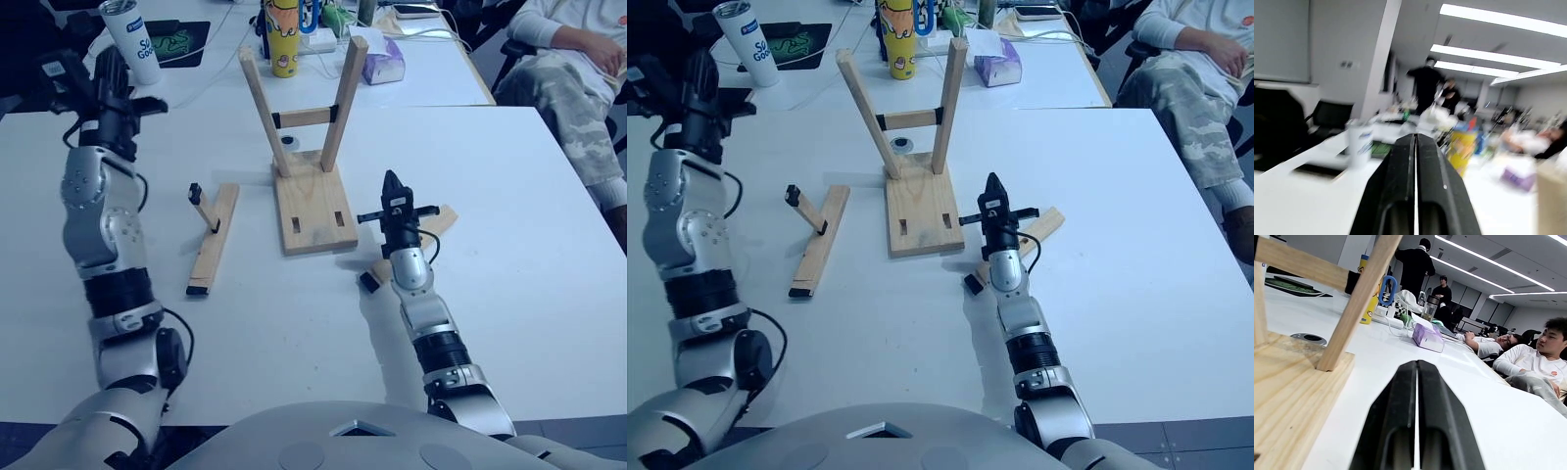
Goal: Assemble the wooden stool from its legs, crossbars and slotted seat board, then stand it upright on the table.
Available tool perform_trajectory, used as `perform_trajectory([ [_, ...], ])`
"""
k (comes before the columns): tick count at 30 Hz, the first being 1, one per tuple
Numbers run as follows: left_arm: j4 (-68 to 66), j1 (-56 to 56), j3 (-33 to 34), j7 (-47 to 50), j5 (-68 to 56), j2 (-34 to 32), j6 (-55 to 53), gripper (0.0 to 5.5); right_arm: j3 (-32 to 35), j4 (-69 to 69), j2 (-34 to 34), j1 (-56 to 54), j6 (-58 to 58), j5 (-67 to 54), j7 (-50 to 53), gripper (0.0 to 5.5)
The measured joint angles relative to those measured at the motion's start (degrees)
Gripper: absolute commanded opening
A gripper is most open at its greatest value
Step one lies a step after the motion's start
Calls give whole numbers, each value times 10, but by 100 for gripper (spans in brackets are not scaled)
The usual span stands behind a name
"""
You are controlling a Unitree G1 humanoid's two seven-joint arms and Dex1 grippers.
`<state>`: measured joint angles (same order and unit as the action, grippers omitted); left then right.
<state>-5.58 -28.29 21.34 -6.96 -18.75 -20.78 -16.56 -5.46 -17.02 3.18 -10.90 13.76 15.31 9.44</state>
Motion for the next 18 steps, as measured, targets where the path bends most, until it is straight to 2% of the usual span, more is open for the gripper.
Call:
perform_trajectory([
  [4,-75,72,-19,-23,34,-47,-78,82,0,0,-4,1,1,0,11,0],
  [9,-33,151,-65,-130,25,-88,-163,154,1,1,-9,3,2,0,21,0],
  [13,-5,161,-74,-210,8,-143,-210,204,2,1,-10,3,2,1,27,0],
  [18,23,172,-78,-262,3,-207,-278,278,5,1,-10,4,3,1,34,0],
])
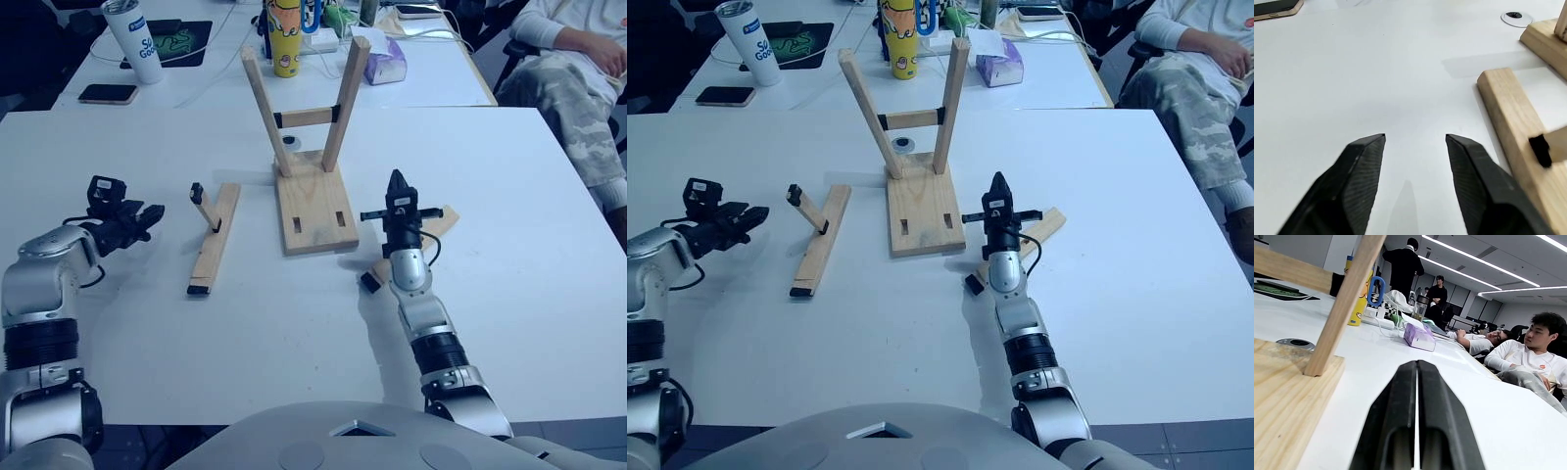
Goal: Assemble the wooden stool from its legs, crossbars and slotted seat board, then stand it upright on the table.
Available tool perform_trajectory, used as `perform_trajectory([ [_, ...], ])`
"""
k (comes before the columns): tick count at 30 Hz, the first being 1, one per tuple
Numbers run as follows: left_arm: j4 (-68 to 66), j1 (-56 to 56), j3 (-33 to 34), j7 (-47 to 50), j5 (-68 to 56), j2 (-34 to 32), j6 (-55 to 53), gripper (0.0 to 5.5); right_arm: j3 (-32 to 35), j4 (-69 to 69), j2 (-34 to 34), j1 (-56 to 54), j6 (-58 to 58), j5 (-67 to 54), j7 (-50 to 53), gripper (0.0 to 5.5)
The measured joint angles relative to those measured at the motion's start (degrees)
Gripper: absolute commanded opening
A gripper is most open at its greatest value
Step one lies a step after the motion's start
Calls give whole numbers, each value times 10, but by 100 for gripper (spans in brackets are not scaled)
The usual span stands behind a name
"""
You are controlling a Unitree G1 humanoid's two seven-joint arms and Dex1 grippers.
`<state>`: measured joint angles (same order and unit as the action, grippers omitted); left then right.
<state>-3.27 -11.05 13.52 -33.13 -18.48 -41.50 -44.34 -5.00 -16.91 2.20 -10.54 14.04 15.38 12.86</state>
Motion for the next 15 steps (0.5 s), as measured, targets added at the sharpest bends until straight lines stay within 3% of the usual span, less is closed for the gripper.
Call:
perform_trajectory([
  [4,67,25,-17,-60,-39,-29,-75,332,1,0,1,2,1,0,2,0],
  [15,178,54,-55,-52,-75,-17,-159,336,0,0,2,5,1,0,10,0],
])
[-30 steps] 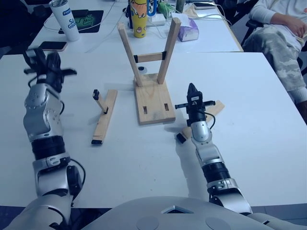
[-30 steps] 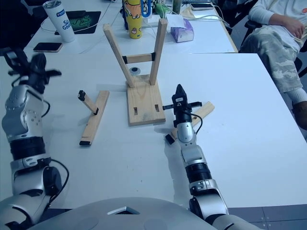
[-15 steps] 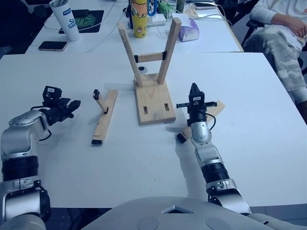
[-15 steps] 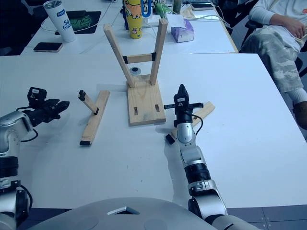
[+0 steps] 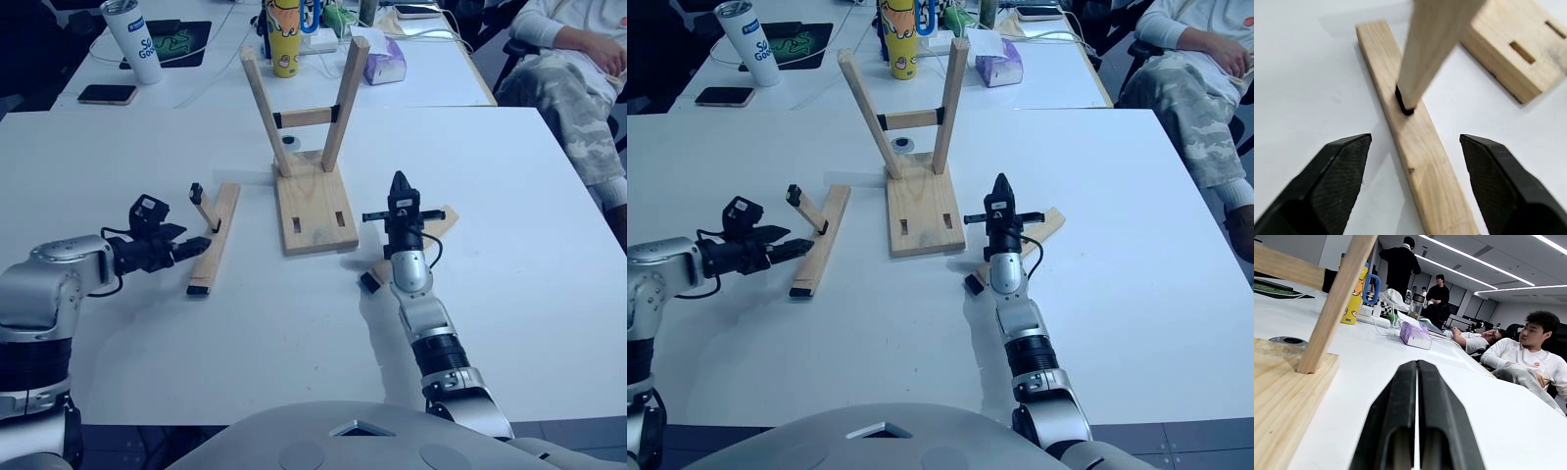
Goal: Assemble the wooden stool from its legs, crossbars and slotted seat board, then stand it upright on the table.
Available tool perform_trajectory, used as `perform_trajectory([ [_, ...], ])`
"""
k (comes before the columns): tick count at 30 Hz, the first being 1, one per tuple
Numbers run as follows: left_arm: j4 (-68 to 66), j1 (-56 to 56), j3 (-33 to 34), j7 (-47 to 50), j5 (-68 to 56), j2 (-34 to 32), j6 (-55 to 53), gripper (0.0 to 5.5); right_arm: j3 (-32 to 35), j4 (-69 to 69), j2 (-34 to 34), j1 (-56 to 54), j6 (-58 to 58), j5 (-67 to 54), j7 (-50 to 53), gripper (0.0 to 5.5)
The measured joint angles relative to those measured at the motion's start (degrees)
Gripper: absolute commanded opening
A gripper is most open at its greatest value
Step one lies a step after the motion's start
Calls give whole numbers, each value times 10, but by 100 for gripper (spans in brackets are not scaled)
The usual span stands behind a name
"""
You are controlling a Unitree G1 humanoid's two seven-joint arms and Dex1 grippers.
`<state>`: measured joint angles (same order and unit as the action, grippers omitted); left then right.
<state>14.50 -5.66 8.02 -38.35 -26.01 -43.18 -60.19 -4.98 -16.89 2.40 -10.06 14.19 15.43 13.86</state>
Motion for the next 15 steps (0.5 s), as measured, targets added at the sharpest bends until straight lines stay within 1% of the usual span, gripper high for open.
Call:
perform_trajectory([
  [8,6,33,-31,37,13,35,3,336,-1,0,0,0,0,0,0,0],
  [12,14,39,-58,52,25,47,17,336,-3,0,0,0,0,0,0,0],
  [15,16,39,-82,64,50,47,45,297,-4,0,0,0,0,0,0,0],
])
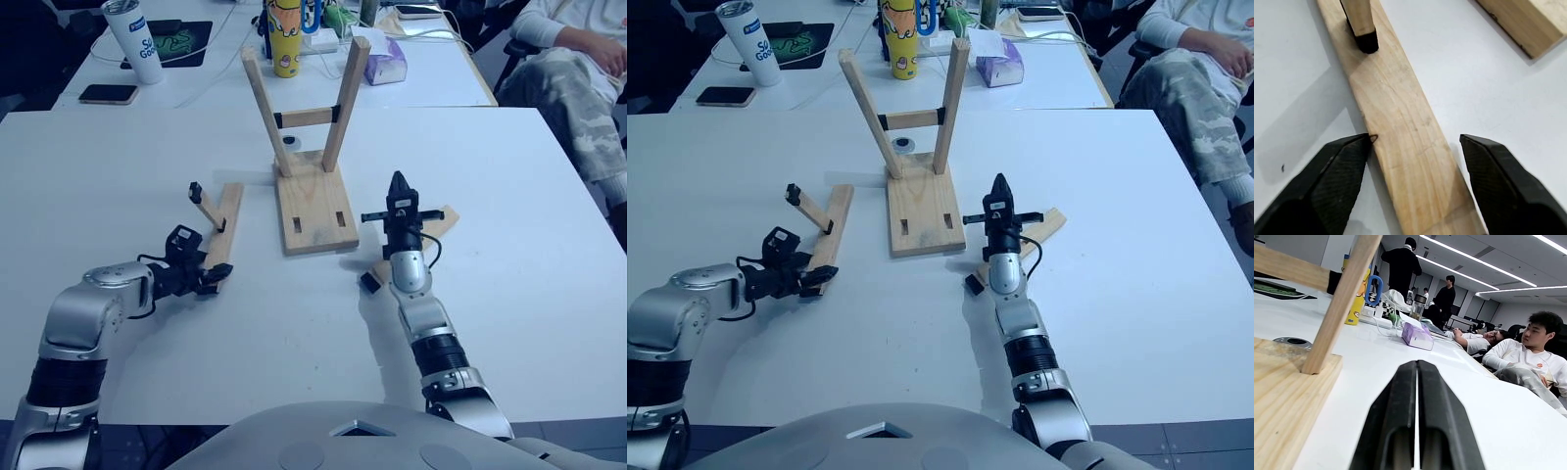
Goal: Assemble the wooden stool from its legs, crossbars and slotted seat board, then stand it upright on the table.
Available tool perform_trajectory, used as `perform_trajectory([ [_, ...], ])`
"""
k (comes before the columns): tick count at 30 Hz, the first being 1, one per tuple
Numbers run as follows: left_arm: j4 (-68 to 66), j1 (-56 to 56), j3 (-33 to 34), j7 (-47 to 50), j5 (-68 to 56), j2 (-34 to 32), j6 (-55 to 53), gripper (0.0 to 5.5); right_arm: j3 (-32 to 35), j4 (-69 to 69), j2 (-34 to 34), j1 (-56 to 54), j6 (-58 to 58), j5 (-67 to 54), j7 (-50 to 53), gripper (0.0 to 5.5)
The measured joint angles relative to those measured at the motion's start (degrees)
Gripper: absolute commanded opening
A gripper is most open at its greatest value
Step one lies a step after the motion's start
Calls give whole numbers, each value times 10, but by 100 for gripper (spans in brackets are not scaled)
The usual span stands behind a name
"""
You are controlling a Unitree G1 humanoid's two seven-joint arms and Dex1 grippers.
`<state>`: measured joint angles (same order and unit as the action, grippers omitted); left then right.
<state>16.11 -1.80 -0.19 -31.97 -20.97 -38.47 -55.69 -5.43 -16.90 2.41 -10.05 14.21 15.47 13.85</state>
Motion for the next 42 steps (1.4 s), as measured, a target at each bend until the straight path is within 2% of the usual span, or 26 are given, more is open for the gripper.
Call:
perform_trajectory([
  [4,-16,-1,-16,2,30,-7,38,233,0,-2,0,0,0,0,0,0],
  [7,-40,-7,-19,0,41,-14,63,206,0,-7,0,-1,1,0,1,0],
  [16,-122,-44,-8,1,54,-6,114,206,0,-20,0,-11,10,0,4,0],
  [21,-138,-64,21,1,52,23,184,206,1,-23,1,-18,11,-4,-5,0],
  [25,-141,-93,27,-72,48,-11,239,206,35,-12,-1,-55,-31,-94,-67,0],
  [30,-156,-121,28,-126,56,-59,249,206,94,42,-6,-94,-121,-212,-115,0],
  [42,-158,-139,52,-88,57,-22,262,206,120,108,-15,-113,-203,-262,-121,0],
])
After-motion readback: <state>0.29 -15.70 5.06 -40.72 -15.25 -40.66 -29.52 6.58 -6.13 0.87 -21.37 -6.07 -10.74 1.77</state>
